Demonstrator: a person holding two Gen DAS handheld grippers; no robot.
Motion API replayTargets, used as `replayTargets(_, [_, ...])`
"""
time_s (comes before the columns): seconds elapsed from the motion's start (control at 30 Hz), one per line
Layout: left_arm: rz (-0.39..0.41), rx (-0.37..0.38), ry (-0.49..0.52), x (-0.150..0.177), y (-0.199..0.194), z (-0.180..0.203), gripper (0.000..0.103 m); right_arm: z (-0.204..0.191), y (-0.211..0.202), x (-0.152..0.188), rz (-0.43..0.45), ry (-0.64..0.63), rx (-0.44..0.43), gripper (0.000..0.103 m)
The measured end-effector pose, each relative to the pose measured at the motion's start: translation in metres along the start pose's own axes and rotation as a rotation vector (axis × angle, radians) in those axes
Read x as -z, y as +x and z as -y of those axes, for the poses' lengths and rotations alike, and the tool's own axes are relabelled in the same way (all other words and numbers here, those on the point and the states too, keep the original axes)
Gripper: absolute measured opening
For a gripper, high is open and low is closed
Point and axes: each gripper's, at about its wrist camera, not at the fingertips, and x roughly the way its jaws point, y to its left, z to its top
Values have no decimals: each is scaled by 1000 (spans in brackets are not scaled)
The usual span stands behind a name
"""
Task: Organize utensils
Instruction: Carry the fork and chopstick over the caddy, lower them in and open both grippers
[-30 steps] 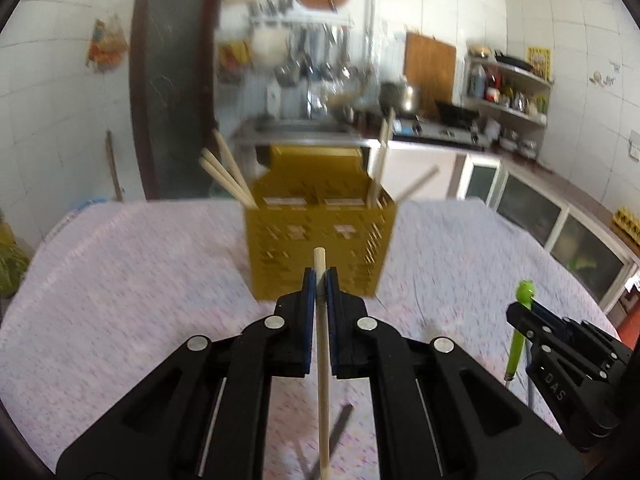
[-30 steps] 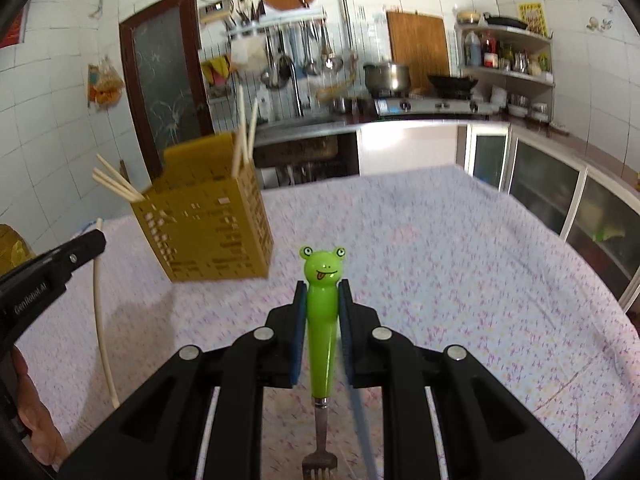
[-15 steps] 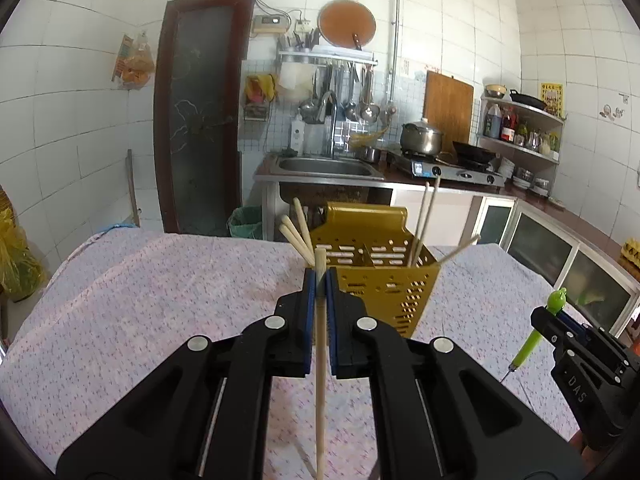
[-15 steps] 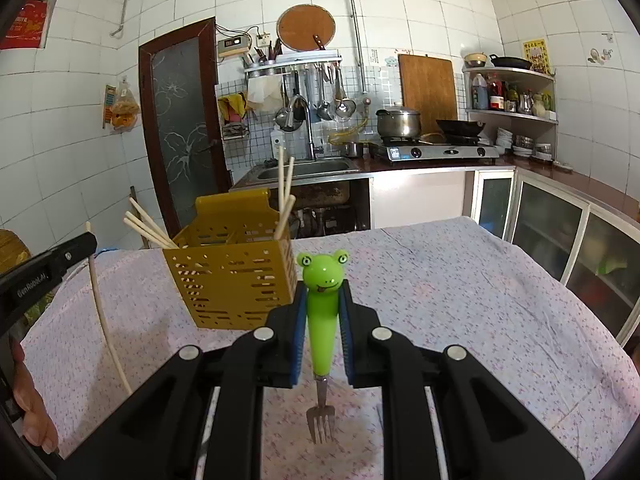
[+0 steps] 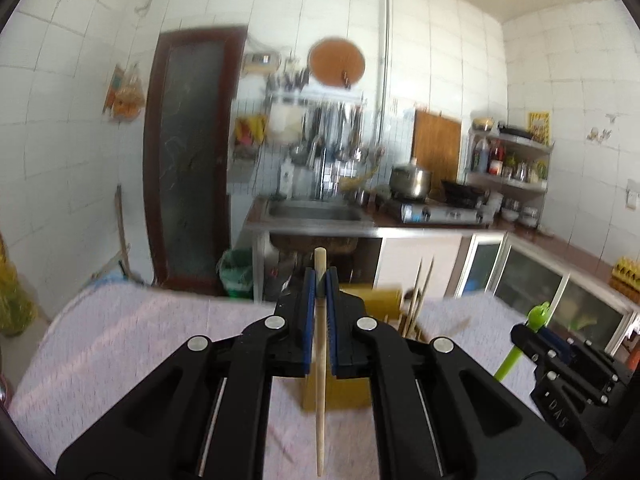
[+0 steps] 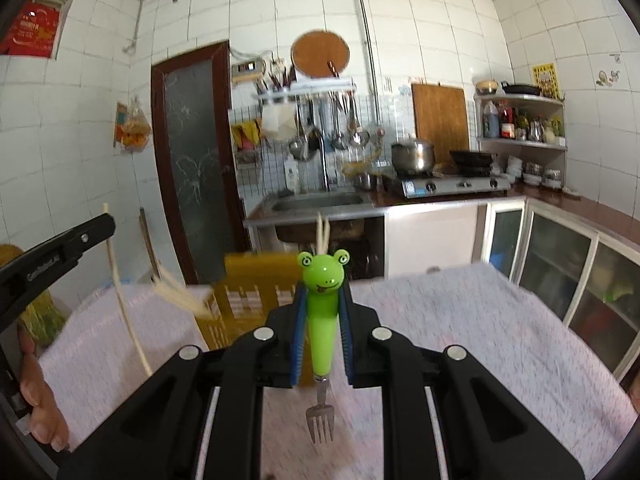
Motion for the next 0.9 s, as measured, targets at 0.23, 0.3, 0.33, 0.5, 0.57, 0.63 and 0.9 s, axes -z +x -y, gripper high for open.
replayTargets(0.23, [169, 19, -16, -61, 10, 2, 4, -19, 13, -62, 118, 14, -34, 16])
replayTargets(0.3, [186, 24, -24, -68, 19, 5, 4, -23, 25, -71, 131, 5, -33, 16])
replayTargets(0.33, [188, 29, -32, -70, 30, 5, 4, -25, 29, -73, 132, 3, -33, 16])
replayTargets(0.5, [192, 8, -14, -61, 77, 13, 4, -26, 66, -71, 122, 7, -39, 16])
replayTargets(0.57, [162, 10, -16, -52, 101, 16, 4, -25, 84, -66, 103, 9, -40, 16])
replayTargets(0.63, [119, 9, -35, -40, 125, 14, 4, -23, 101, -59, 76, 13, -44, 16])
replayTargets(0.9, [18, -18, -33, -4, 154, 6, 4, -18, 136, -24, -38, 4, -36, 16])
